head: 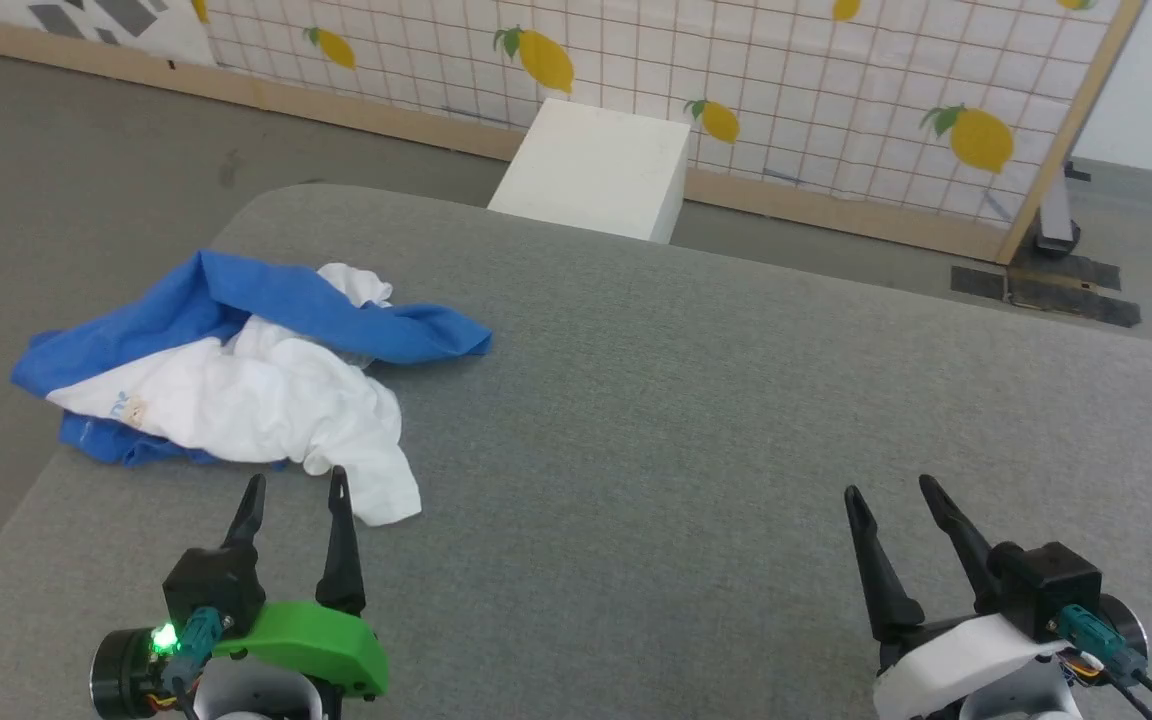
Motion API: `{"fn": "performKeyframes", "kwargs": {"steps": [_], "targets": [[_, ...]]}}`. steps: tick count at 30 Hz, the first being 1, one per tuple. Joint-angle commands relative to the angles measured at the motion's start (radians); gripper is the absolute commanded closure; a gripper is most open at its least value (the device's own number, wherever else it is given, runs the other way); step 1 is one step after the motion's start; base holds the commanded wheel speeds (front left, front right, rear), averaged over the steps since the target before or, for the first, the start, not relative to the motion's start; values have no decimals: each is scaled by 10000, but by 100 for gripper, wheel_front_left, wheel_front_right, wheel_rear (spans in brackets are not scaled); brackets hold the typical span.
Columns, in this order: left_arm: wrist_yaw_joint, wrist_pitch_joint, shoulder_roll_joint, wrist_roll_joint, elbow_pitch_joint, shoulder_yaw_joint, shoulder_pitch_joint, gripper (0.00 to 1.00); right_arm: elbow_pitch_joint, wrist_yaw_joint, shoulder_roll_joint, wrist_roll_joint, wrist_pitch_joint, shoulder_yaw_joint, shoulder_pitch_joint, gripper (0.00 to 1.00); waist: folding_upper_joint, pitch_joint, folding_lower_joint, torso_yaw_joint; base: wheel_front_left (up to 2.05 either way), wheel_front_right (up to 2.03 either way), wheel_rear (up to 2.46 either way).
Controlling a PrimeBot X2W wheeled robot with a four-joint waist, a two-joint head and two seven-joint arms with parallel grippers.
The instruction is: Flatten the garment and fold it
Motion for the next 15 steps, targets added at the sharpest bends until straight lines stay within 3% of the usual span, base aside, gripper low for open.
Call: {"fn": "performKeyframes", "kwargs": {"steps": [1,15], "targets": [[40,-124,-25,-152,47,-29,186,0,57,-9,8,111,-106,54,166,0,0,-16,0,162,0,0,0],[136,-411,-30,-322,161,-29,315,0,167,-11,10,385,-323,289,292,0,0,-62,0,877,0,0,0]]}}
